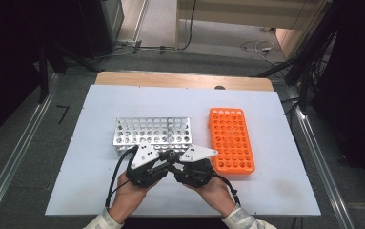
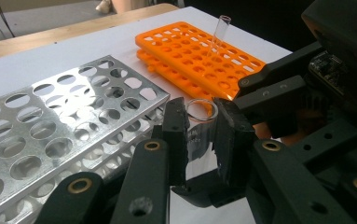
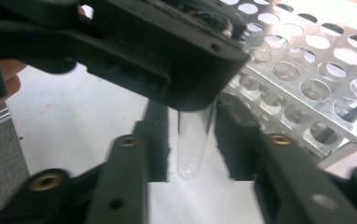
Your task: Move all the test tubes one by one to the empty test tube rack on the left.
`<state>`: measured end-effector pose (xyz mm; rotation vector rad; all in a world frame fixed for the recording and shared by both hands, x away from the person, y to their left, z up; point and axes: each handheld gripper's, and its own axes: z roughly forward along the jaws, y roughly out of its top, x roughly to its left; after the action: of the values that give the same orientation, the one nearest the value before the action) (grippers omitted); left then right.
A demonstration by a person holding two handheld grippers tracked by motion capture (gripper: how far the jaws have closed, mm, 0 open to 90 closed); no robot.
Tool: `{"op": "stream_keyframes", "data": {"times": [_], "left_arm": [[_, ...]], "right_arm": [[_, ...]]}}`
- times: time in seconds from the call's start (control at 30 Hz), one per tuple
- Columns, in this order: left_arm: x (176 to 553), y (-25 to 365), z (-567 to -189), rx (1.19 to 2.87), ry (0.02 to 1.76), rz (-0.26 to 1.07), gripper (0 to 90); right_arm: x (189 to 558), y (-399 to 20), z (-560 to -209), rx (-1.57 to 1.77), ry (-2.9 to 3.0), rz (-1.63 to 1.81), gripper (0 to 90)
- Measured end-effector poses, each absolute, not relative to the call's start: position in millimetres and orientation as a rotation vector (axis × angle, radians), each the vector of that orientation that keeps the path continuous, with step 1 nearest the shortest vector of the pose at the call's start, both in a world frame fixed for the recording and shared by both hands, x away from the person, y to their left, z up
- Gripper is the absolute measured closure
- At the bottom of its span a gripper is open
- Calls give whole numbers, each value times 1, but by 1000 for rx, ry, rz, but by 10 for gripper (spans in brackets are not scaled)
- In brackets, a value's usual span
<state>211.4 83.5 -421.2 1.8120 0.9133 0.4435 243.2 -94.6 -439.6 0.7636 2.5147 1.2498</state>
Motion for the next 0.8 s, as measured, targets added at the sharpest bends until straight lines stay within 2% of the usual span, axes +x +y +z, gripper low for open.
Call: {"op": "stream_keyframes", "data": {"times": [0.23,0.4,0.53,0.8], "left_arm": [[214,87,-420,1803,929,442,751],[216,90,-417,1796,946,443,751],[216,92,-416,1799,953,444,752],[217,98,-409,1787,961,470,751]], "right_arm": [[247,-107,-436,787,2490,1261,432],[249,-117,-435,824,2472,1259,354],[251,-127,-436,849,2458,1246,302],[253,-156,-439,924,2411,1229,284]]}}
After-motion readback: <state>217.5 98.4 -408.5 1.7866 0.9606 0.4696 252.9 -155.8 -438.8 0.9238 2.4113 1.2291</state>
